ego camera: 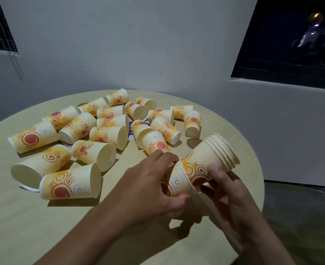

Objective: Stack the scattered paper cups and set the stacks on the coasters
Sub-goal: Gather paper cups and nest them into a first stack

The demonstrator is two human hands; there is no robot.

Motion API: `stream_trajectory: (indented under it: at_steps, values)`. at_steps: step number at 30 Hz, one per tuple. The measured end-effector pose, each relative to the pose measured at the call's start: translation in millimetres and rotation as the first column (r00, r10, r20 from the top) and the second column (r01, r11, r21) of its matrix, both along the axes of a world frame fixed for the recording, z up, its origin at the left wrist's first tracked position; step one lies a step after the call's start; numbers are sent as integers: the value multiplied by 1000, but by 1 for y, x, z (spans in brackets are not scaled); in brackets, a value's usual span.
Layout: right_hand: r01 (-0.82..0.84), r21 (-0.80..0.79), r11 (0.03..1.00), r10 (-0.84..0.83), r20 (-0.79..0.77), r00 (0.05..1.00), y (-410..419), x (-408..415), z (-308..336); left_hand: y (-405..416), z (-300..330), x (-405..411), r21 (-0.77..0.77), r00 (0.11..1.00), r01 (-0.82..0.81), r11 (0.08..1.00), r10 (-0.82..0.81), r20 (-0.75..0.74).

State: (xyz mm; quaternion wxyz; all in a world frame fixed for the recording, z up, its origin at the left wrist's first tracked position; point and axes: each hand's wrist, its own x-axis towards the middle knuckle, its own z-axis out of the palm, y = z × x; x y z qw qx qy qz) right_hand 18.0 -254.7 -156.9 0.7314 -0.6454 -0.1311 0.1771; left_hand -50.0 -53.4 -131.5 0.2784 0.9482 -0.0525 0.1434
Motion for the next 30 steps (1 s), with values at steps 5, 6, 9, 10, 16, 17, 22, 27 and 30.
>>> stream_trajectory:
  at_steps: [5,6,9,10,16,17,22,27,30]
  values:
    - [-235,-134,963,232,-43,972,12,-11,-5,-8,-6,4,-183,998,-20,983,30,54]
    - [-261,-115,958,258,-43,965,13,-12,-6,-9,-7,5,-191,999,-8,982,16,42]
    - [-275,7,961,275,-45,960,12,-13,-7,-3,-6,8,-226,994,75,971,-91,-60]
    - [-230,29,973,231,-87,969,8,-11,-7,2,-5,8,-259,987,78,963,-111,-115]
    - [96,36,995,-92,-83,992,-27,20,-5,19,-3,46,-103,896,-444,890,444,-23]
    - [119,31,992,-117,-58,991,-30,25,-3,18,-4,57,-45,856,-517,855,515,-53]
    - [145,-18,989,-145,-18,989,-38,41,-2,17,-10,88,-37,780,-597,801,569,-261]
    - [177,-2,984,-177,-7,984,-43,58,0,27,-12,81,-164,791,-529,833,414,-450]
    - [196,39,980,-196,-4,981,-34,72,8,21,-11,67,-96,828,-390,916,303,-472]
